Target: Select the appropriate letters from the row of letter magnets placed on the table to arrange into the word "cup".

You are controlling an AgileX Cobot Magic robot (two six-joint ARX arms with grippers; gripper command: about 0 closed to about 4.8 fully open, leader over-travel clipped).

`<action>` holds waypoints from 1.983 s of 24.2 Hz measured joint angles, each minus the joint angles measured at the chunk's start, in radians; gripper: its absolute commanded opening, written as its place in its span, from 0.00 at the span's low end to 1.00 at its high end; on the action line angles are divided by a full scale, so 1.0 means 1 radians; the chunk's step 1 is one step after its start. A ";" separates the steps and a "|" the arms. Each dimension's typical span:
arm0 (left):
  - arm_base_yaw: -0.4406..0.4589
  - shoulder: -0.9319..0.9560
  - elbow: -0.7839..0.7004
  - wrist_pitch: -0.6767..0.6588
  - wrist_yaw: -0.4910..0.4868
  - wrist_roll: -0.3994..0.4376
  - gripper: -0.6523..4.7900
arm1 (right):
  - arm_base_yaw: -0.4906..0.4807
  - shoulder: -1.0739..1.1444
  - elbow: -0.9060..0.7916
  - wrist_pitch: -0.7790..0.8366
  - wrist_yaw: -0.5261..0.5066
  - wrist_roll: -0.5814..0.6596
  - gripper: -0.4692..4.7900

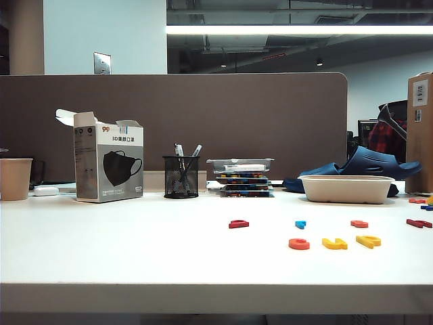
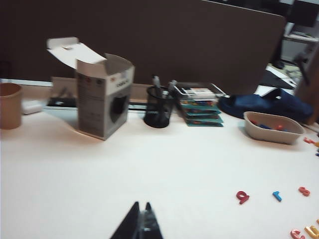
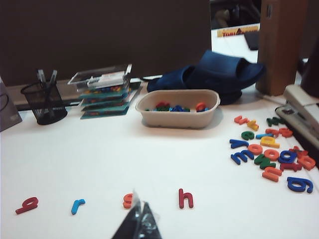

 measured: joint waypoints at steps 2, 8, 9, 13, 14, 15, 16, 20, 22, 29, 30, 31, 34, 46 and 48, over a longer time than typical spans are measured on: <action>0.000 0.010 -0.026 0.049 0.006 0.000 0.11 | 0.000 0.000 -0.015 0.009 0.011 0.000 0.08; 0.000 0.009 -0.202 0.261 0.006 0.019 0.11 | 0.000 0.000 -0.105 0.124 0.030 -0.004 0.08; 0.000 0.009 -0.231 0.290 0.006 0.019 0.11 | 0.000 0.000 -0.113 0.129 0.030 -0.005 0.08; 0.000 0.009 -0.367 0.433 0.006 0.019 0.11 | 0.000 0.000 -0.148 0.138 0.038 -0.007 0.08; 0.000 0.009 -0.382 0.448 0.006 0.019 0.11 | 0.000 0.000 -0.155 0.140 0.041 -0.008 0.08; 0.000 0.009 -0.402 0.480 0.006 0.019 0.11 | 0.000 0.000 -0.163 0.140 0.043 -0.011 0.08; 0.000 0.009 -0.420 0.506 0.004 0.019 0.11 | 0.000 0.000 -0.170 0.142 0.045 -0.018 0.08; 0.000 0.010 -0.472 0.564 -0.013 0.019 0.11 | 0.000 0.000 -0.201 0.150 0.045 -0.028 0.08; 0.000 0.010 -0.483 0.584 -0.013 0.019 0.11 | 0.000 0.000 -0.211 0.155 0.045 -0.030 0.08; 0.000 0.010 -0.539 0.641 -0.016 0.019 0.11 | 0.000 0.000 -0.219 0.166 0.047 -0.050 0.08; 0.000 0.010 -0.538 0.645 -0.029 0.020 0.11 | 0.000 0.000 -0.219 0.165 0.047 -0.051 0.08; 0.000 0.009 -0.538 0.649 -0.035 0.020 0.11 | 0.000 0.000 -0.219 0.165 0.047 -0.051 0.08; 0.000 0.009 -0.538 0.654 -0.039 0.019 0.11 | 0.000 0.000 -0.219 0.163 0.047 -0.051 0.08; 0.000 0.009 -0.538 0.650 -0.039 0.019 0.11 | 0.000 0.000 -0.219 0.163 0.047 -0.051 0.08; 0.000 0.009 -0.538 0.650 -0.039 0.019 0.11 | 0.000 0.000 -0.219 0.163 0.047 -0.051 0.08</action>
